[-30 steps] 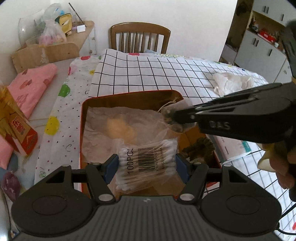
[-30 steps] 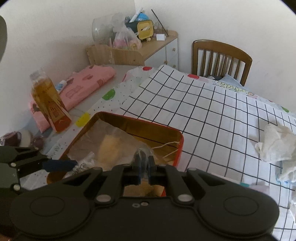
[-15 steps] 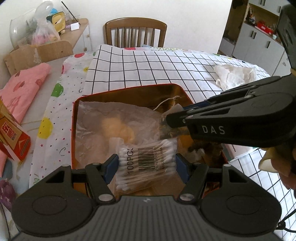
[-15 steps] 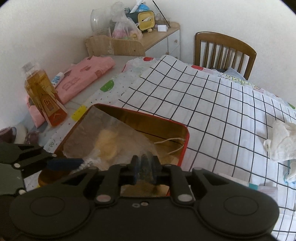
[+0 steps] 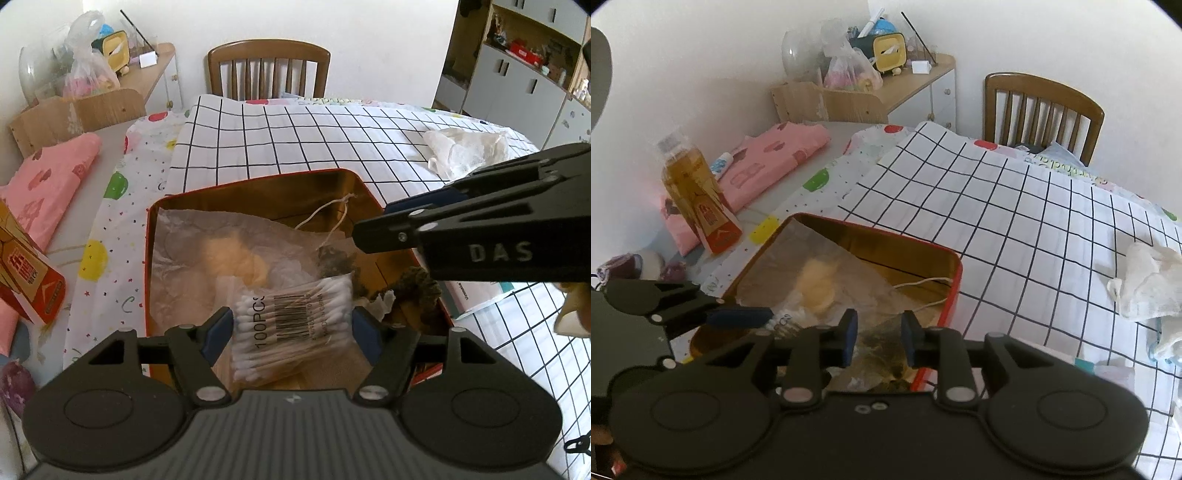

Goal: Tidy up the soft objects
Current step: 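Lower both items into the tin box and open both grippers, then move both grippers back toward the plush toy and cloths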

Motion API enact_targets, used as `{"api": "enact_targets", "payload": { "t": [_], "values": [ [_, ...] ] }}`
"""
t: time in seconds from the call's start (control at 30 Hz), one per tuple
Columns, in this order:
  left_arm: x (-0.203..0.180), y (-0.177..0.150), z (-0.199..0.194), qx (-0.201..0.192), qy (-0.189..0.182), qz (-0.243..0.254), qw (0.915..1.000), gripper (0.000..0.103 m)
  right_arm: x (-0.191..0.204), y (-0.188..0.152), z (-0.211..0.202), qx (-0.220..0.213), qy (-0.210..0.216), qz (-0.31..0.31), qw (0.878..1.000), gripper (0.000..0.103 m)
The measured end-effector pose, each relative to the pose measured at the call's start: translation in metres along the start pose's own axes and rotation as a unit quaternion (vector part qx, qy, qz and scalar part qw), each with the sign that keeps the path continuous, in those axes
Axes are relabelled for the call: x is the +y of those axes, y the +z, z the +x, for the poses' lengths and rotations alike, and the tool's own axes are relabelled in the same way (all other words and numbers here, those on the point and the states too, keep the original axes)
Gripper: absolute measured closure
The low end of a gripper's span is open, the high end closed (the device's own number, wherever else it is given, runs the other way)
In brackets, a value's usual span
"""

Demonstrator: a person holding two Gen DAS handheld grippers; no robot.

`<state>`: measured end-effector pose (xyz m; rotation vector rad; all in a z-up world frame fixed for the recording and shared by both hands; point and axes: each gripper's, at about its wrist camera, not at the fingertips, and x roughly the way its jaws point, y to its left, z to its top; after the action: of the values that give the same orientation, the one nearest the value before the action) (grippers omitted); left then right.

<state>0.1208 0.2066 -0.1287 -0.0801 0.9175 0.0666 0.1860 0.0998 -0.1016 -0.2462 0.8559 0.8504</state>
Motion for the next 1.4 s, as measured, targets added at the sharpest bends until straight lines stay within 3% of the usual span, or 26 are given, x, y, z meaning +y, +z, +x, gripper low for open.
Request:
{"api": "enact_targets", "payload": {
  "t": [0.1, 0.73, 1.27, 1.4],
  "values": [
    [-0.003, 0.0, -0.004, -0.006, 0.002, -0.001, 1.0, 0.023, -0.001, 0.0, -0.009, -0.01, 0.002, 0.002, 1.0, 0.072],
    [-0.032, 0.005, -0.06, -0.065, 0.003, -0.014, 0.9978, 0.023, -0.009, -0.027, -0.094, -0.078, 0.007, 0.008, 0.997, 0.054],
    [-0.129, 0.016, -0.079, -0.092, -0.021, 0.003, 0.9955, 0.022, -0.068, -0.075, -0.174, -0.119, -0.007, 0.038, 0.992, 0.039],
    [-0.157, 0.019, -0.079, -0.101, -0.035, 0.006, 0.9942, 0.018, -0.089, -0.09, -0.192, -0.125, -0.014, 0.043, 0.991, 0.035]
  ]
}}
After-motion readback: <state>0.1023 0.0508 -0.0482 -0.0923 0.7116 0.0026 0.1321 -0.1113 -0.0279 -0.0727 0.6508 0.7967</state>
